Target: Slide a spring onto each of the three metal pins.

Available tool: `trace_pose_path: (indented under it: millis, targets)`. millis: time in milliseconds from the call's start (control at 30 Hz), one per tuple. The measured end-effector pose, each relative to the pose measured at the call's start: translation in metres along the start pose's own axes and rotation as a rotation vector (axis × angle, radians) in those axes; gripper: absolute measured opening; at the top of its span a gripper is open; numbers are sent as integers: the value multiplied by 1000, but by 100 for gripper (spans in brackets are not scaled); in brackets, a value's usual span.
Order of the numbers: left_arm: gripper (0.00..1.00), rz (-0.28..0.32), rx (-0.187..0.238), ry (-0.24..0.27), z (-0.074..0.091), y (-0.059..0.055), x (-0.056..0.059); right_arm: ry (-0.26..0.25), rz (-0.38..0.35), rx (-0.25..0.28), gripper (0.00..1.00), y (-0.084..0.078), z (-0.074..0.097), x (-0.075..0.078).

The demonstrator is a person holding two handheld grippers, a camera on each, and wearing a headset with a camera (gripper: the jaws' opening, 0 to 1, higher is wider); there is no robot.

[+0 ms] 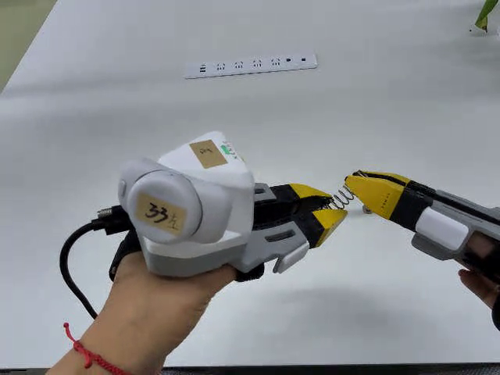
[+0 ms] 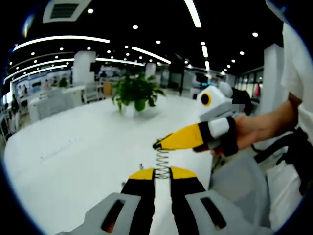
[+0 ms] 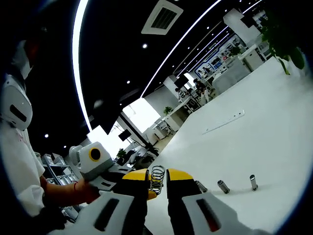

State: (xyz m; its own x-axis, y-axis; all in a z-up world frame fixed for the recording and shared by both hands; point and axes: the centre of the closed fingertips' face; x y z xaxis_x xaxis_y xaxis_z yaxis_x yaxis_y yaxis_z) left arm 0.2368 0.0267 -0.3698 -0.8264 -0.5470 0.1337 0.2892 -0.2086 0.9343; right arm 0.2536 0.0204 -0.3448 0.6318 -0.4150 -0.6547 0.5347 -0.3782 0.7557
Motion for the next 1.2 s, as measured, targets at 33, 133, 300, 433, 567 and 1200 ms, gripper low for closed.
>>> trace_pose_path:
  millis: [33, 133, 300, 433, 567, 1200]
  targets:
    - [10, 3, 4, 2, 0, 1, 0, 1, 0, -1, 13, 0, 0, 0]
    - [10, 14, 14, 4, 0, 3, -1, 8, 9, 2, 12, 2, -2, -2]
    - [10, 24, 28, 2, 1, 5, -2, 13, 44, -12, 11, 4, -3, -5]
    - [10, 30, 33, -5, 1, 5, -1, 20, 97, -39, 11, 4, -4, -8]
    - [11, 47, 45, -12, 1, 6, 0, 27, 127, -56, 11, 4, -5, -11]
    - [18, 30, 57, -53, 2, 8, 8, 64, 254, -150, 11, 8, -4, -23]
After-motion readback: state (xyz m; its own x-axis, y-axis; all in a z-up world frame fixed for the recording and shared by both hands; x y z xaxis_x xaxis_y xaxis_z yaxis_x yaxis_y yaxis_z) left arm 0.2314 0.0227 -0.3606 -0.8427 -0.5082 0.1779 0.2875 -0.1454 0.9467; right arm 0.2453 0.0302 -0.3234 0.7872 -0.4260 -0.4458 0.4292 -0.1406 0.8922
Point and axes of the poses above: the centre of the closed fingertips' face, and the gripper's own axes: z roughly backward along the fingers, x roughly to its right, y roughly out of its top, and after that the axes turned 3 degrees about x, right-handed
